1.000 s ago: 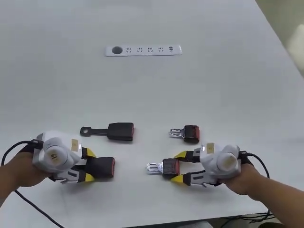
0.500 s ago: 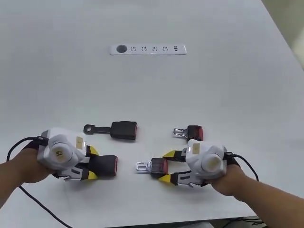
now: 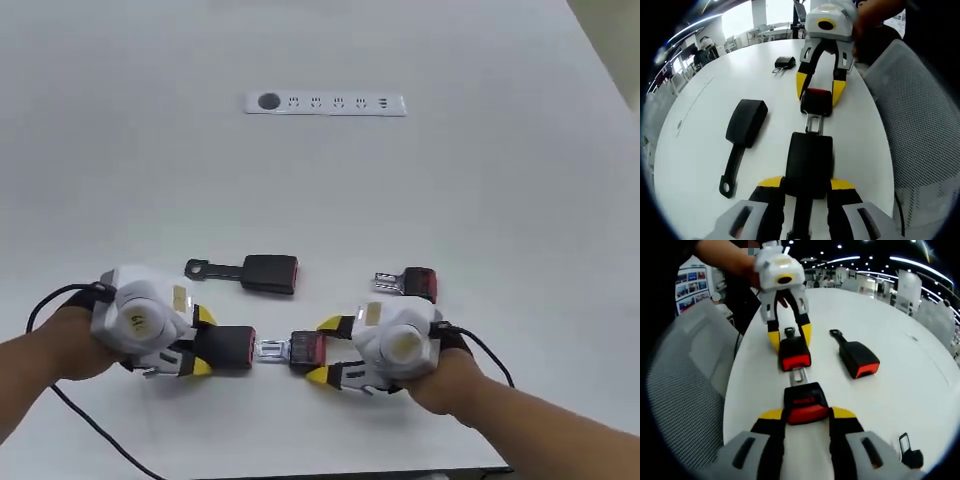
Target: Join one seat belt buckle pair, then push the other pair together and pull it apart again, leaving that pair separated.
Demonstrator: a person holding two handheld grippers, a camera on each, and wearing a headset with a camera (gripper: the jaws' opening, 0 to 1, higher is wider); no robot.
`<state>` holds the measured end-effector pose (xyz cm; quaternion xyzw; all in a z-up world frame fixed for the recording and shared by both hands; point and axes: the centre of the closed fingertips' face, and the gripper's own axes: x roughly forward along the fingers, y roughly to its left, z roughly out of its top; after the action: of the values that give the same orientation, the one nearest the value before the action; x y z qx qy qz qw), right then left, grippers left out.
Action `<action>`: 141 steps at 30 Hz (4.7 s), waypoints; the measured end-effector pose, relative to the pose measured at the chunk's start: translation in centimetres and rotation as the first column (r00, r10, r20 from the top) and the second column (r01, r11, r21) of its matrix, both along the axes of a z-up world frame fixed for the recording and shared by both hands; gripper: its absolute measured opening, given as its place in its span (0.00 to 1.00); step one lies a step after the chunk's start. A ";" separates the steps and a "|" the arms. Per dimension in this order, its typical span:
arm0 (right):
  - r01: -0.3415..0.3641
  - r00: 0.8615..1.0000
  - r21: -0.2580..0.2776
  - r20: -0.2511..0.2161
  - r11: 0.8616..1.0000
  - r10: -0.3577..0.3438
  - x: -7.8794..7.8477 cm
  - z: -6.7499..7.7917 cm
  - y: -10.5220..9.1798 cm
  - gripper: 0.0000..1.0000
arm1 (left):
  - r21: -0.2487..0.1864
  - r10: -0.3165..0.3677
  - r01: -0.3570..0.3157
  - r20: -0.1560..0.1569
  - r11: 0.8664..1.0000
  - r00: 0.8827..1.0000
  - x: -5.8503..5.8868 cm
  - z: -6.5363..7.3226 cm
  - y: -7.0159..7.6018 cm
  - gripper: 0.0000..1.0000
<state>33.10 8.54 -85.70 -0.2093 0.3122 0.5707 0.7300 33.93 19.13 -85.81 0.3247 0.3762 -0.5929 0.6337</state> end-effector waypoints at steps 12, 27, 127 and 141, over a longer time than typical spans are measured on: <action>-0.011 1.000 -0.037 0.000 0.999 0.011 0.0 -0.1 1.1 0.34 | 0.011 -0.010 0.010 0.001 1.000 1.000 0.0 0.0 0.0 0.33; -0.044 0.999 -0.077 -0.010 0.996 0.044 -0.1 -0.1 1.8 0.33 | 0.042 -0.056 0.055 0.008 0.998 0.998 -0.3 -0.1 -0.2 0.32; -0.027 0.997 0.010 0.073 1.000 0.026 -0.1 0.0 3.0 0.33 | -0.133 -0.045 0.040 -0.033 0.990 0.998 -0.4 0.2 0.1 0.32; -0.010 0.998 0.027 0.065 1.000 0.008 -0.6 1.2 3.4 0.44 | -0.048 -0.058 0.057 -0.040 0.997 0.997 -1.7 1.1 -0.3 0.51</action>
<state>32.55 11.96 -84.54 -0.2194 0.2796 0.5711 0.7400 32.21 18.83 -84.74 0.3079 0.3657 -0.6262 0.6159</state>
